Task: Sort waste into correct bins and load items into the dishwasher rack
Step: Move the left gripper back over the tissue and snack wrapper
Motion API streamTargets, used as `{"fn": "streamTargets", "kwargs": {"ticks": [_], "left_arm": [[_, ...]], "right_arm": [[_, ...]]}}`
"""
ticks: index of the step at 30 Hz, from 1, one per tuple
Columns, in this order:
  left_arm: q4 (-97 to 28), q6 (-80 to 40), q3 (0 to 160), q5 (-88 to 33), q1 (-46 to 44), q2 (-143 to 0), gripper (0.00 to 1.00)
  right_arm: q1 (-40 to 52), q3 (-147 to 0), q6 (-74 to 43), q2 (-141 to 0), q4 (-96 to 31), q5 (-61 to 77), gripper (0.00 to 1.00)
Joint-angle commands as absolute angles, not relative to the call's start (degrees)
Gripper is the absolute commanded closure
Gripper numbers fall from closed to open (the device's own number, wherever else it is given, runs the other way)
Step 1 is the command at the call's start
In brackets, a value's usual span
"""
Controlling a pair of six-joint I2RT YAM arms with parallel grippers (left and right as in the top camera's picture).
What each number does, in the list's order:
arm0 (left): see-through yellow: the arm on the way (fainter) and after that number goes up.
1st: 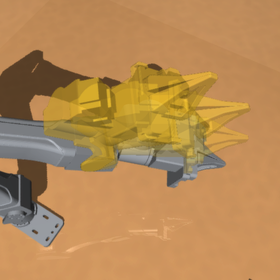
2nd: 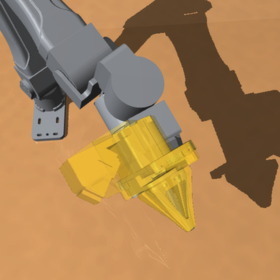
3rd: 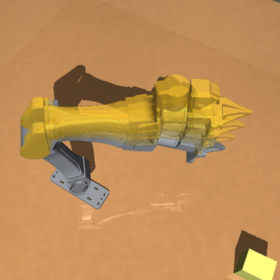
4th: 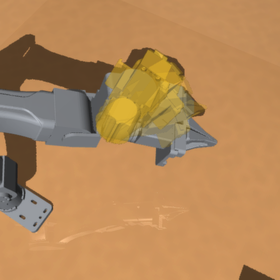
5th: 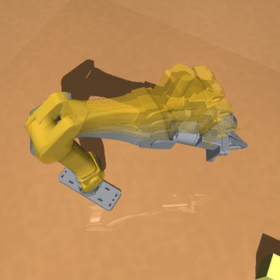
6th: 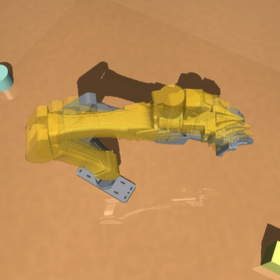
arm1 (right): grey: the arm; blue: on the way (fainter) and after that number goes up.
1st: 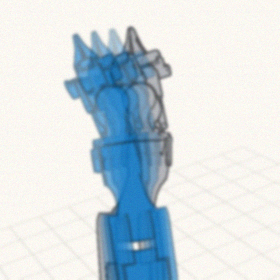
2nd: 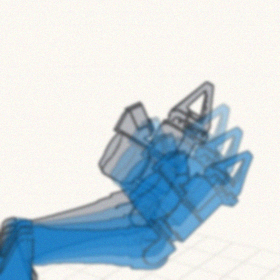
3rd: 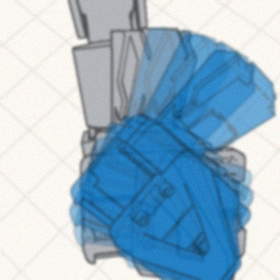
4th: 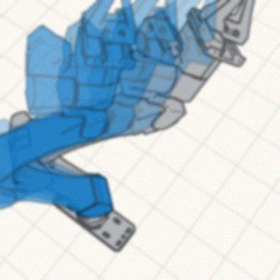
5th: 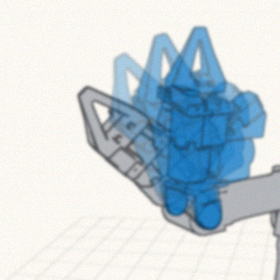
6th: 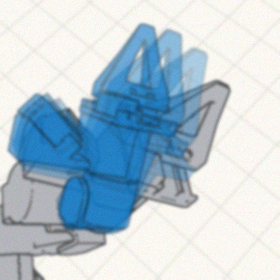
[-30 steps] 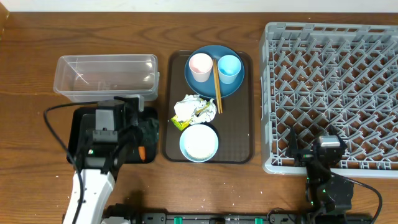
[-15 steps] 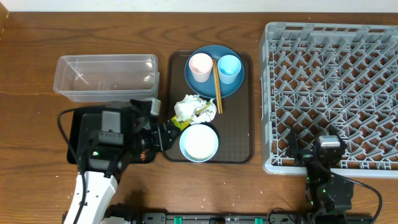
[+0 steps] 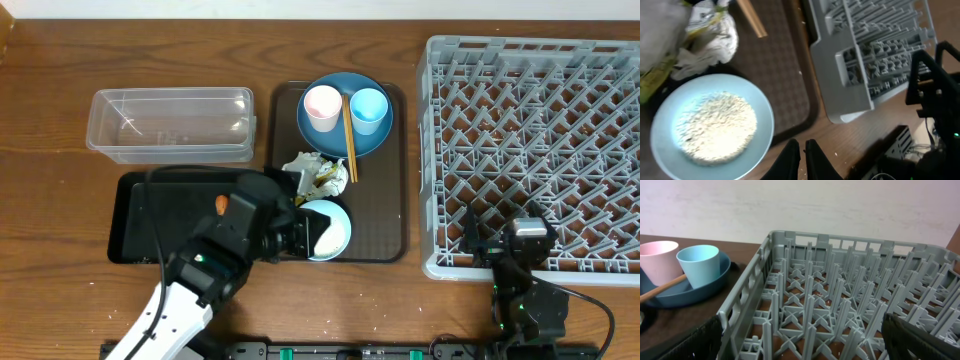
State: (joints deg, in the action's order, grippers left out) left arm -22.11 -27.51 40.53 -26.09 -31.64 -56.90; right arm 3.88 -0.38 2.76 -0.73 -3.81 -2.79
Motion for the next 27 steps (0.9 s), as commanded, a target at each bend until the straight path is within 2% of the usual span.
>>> {"fn": "streamTargets", "kwargs": {"ticks": [1,5,8,11,15,27], "left_arm": [[-21.37,-28.38,41.32,-23.64,-32.34,-57.30,0.91],[-21.06,-28.38,41.32,-20.53,-32.75,-58.00,0.91],[-21.06,-28.34,41.47,-13.41,-32.80,-58.39,0.91],[-21.04,-27.07,42.33,-7.49,-32.71,-59.18,0.85],[-20.23,-23.90,43.83,-2.98,-32.69,-62.37,0.85],[-10.28,-18.87,44.56,-0.34,-32.69,-73.23,0.83]], "right_arm": [[4.91,-0.30,2.85,-0.64,-4.03,-2.96,0.01],[4.91,-0.30,2.85,-0.64,-4.03,-2.96,0.01],[4.91,-0.30,2.85,-0.64,-4.03,-2.96,0.01],[4.91,-0.30,2.85,-0.64,-4.03,-2.96,0.01],[4.91,-0.30,2.85,-0.64,-4.03,-2.96,0.01],[4.91,-0.30,2.85,-0.64,-4.03,-2.96,0.01]]}}
